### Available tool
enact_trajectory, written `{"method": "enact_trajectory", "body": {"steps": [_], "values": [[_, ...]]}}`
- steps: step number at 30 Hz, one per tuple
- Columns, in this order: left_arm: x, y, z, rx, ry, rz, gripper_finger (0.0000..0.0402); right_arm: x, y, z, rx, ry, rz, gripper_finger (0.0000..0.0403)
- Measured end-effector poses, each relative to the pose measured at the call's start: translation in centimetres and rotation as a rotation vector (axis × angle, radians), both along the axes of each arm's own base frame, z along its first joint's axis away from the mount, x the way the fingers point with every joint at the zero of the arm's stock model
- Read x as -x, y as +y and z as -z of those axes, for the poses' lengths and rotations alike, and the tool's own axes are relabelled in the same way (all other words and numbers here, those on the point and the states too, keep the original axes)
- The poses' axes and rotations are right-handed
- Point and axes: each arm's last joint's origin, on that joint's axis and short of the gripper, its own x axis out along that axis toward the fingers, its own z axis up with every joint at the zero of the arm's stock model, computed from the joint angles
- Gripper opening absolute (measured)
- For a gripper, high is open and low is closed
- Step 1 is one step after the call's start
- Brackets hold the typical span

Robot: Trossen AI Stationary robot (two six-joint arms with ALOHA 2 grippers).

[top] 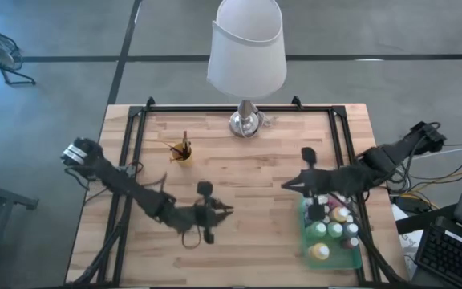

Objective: Pick & Place Paint Supplies
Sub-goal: Return to Home Position

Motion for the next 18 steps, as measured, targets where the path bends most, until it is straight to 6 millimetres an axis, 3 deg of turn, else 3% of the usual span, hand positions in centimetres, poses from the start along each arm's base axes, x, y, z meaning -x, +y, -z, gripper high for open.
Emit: {"method": "enact_trajectory", "body": {"steps": [3,6,10,13,18], "values": [[0.0,2.6,-1.0,0.025,-0.054,0.146,0.0012,-0.5,-2.0,1.5,0.019,-0.07,-0.095,0.0008],[0.3,6.0,-1.5,0.1,-0.101,0.249,0.001,-0.3,-4.6,3.6,0.021,-0.086,-0.086,0.0008],[1.7,9.8,-0.4,0.146,-0.144,0.216,0.0007,0.8,-7.4,5.7,-0.006,-0.182,-0.153,0.0008],[3.2,10.8,0.6,0.145,-0.194,0.2,0.0004,1.8,-8.8,7.1,0.004,-0.277,-0.213,0.0008],[4.8,11.2,2.1,0.126,-0.254,0.141,0.0005,3.3,-11.0,10.0,0.013,-0.279,-0.177,0.0008]]}}
